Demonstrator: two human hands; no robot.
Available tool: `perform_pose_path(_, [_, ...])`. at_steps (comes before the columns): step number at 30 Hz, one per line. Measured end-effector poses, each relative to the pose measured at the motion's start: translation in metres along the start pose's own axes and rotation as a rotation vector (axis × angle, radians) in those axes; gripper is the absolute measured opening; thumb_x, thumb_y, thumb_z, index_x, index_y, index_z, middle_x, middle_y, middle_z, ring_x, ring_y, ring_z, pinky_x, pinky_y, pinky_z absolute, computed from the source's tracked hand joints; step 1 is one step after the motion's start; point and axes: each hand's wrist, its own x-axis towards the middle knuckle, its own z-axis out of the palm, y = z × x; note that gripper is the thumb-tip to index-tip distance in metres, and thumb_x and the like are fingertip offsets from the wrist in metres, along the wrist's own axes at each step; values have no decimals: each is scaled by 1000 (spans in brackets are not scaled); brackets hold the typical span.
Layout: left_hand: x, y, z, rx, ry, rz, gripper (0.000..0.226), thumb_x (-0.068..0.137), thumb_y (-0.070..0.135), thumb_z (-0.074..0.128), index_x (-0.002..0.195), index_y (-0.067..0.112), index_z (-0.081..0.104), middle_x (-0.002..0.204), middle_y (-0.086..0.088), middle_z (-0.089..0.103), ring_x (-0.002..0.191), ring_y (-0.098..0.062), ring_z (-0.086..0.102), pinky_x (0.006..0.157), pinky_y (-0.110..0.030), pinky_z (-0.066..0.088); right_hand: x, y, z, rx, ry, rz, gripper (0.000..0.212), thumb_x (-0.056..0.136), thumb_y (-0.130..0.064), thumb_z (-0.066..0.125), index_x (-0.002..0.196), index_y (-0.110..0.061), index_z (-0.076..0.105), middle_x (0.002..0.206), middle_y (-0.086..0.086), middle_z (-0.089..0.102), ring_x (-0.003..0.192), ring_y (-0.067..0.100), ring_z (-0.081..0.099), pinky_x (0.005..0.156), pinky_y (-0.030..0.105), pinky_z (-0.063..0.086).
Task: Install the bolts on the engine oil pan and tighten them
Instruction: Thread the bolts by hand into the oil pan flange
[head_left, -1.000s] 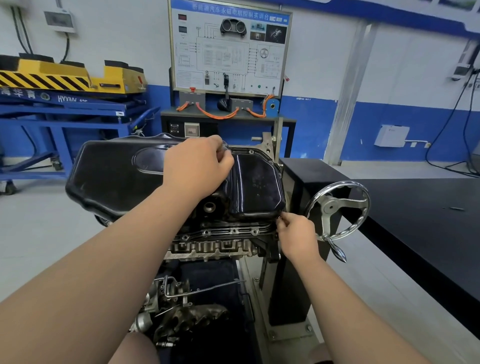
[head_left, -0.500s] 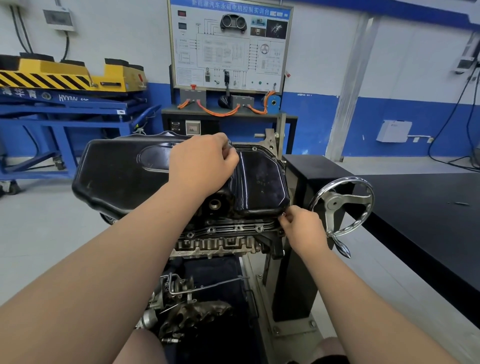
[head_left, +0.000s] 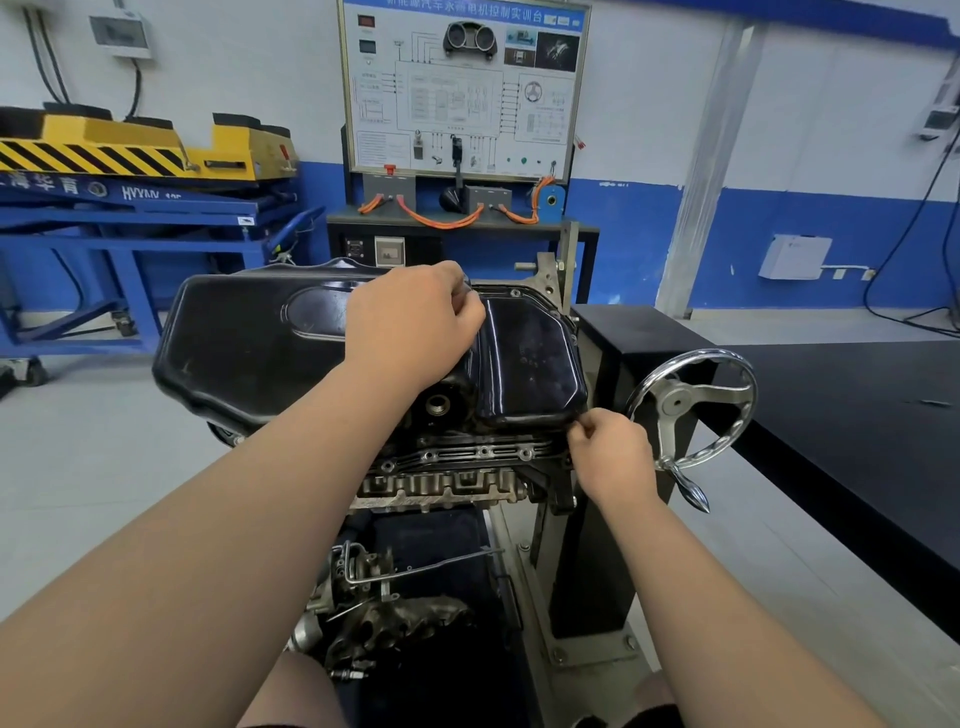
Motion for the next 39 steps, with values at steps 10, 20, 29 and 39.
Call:
perform_pose_path(10, [1, -1, 0, -8, -1, -2, 28, 88, 39, 48, 64, 26, 45, 50, 10, 43, 48, -1, 33, 47, -22, 14, -1, 8, 1, 336, -21, 25, 5, 91, -24, 62, 91, -29, 60, 74, -11, 65, 69, 5, 63, 60, 18, 45])
perform_pose_path(20, [0, 0, 0, -9, -2, -3, 26, 89, 39, 47, 67, 24, 50, 51, 9, 43, 48, -2, 32, 47, -21, 15, -3, 7, 10, 404, -42, 101, 10, 91, -19, 60, 87, -23, 68, 71, -8, 69, 78, 10, 67, 75, 29, 53])
perform_pose_path(29, [-1, 0, -1, -8, -7, 3, 26, 89, 39, 47, 68, 24, 50, 51, 9, 43, 48, -2, 33, 47, -21, 15, -4, 12, 4, 251, -1, 16, 7, 91, -28, 62, 92, -21, 61, 72, -13, 61, 68, 3, 58, 59, 18, 42])
perform_pose_path(39, [-1, 0, -1, -8, -10, 3, 26, 89, 39, 47, 68, 24, 51, 51, 10, 43, 49, -1, 33, 46, -22, 15, -4, 5, 7, 150, 6, 43, 10, 91, -28, 57, 91, -20, 63, 85, -1, 67, 84, 20, 61, 71, 30, 48])
